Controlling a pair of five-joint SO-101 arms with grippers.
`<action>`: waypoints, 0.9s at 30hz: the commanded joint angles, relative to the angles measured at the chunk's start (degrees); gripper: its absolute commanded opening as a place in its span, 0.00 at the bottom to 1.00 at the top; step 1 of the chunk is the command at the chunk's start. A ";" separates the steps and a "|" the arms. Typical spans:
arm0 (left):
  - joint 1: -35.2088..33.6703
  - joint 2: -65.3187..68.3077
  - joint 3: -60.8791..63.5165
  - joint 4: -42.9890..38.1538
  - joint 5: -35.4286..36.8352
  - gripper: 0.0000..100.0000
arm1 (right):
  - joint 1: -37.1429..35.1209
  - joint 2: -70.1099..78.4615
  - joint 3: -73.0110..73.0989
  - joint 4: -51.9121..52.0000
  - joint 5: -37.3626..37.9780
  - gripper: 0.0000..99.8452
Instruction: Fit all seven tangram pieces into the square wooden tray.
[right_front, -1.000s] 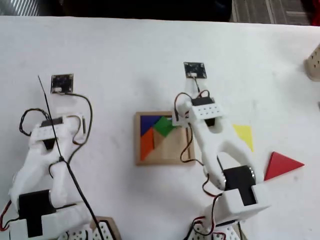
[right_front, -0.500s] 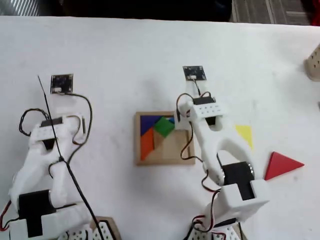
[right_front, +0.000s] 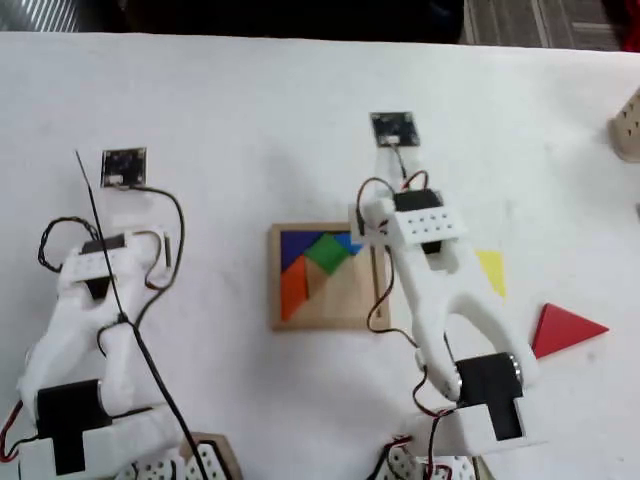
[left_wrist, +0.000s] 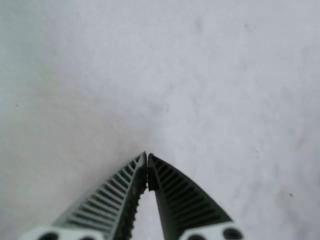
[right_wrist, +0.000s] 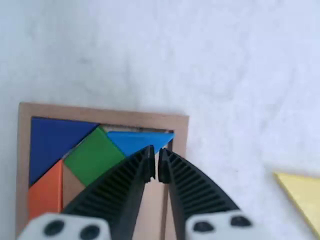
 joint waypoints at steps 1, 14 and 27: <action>-0.48 -0.66 -2.99 0.00 -0.18 0.02 | 2.51 -2.07 -0.44 -6.02 0.79 0.02; -0.48 -0.66 -2.99 0.00 -0.18 0.02 | 0.66 11.91 -2.29 -12.26 6.51 0.02; -0.48 -0.66 -2.99 0.00 -0.18 0.02 | 3.65 0.40 0.79 -6.02 7.38 0.02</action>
